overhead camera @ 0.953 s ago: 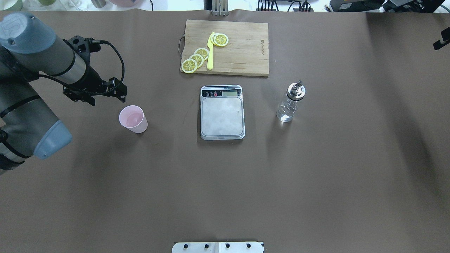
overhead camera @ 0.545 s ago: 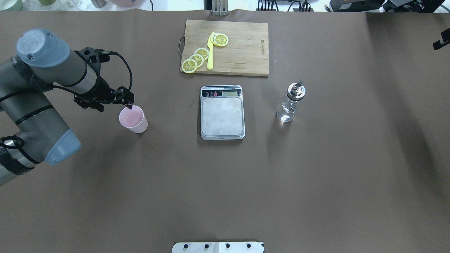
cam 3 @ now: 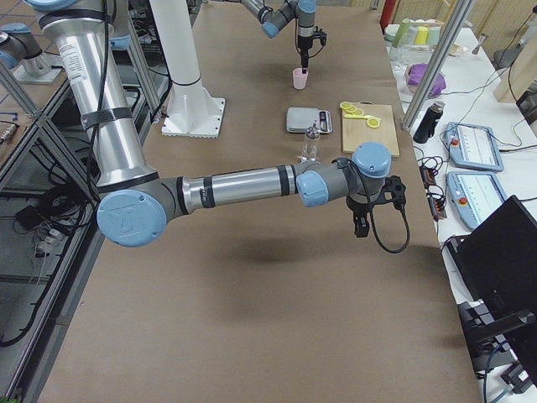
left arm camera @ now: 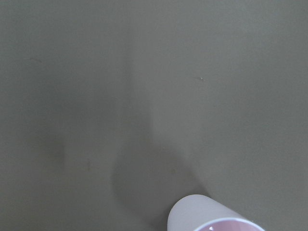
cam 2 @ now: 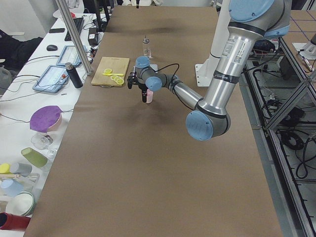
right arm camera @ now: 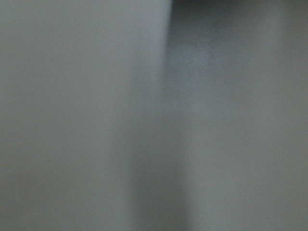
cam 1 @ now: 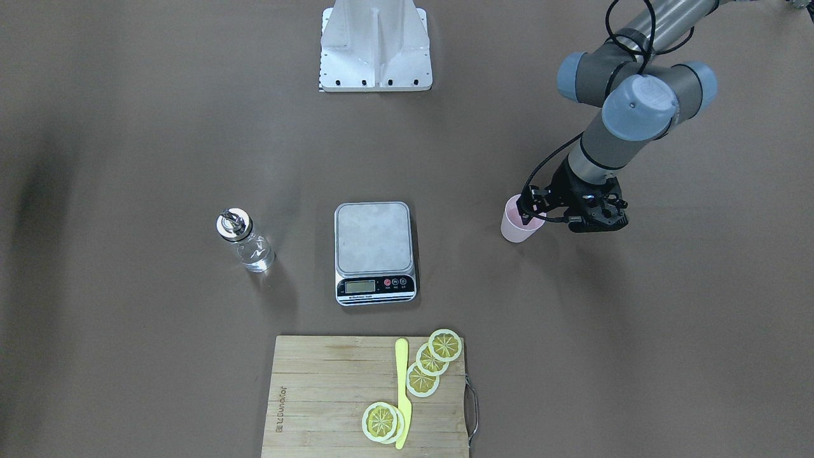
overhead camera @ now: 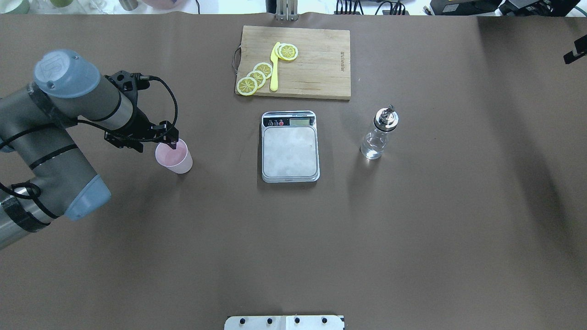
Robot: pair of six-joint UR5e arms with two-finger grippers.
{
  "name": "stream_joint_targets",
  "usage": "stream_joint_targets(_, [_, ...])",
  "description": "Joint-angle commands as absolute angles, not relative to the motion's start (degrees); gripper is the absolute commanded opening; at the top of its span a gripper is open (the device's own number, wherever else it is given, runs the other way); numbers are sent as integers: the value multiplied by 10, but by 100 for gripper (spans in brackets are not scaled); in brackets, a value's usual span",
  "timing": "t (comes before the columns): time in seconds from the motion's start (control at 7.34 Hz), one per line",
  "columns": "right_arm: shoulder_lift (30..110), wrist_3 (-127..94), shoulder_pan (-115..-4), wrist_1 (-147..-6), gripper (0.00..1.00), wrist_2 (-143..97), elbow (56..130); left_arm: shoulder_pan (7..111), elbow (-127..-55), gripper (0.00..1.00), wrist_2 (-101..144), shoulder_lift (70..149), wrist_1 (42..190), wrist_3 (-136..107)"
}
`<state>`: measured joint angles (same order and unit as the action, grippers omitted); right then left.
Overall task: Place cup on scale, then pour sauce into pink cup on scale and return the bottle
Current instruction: 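Reach the left gripper to the pink cup and grasp it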
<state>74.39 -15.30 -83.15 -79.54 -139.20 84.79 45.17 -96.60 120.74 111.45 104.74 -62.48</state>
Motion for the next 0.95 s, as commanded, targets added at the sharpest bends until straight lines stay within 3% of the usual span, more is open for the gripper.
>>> stream_joint_targets(0.0, [744,-153,-831,-795,100,-1391,849,451,-969,0,1199,1114,1049,-654])
stream_joint_targets(0.27, [743,-153,-831,-795,100,-1390,849,444,-967,0,1191,1115,1049,-691])
stream_joint_targets(0.54, [734,-153,-828,-795,100,-1387,850,453,-1018,0,1210,1118,1027,-700])
stream_joint_targets(0.82, [729,-155,-823,-795,100,-1382,858,479,-1028,0,1245,1188,931,-714])
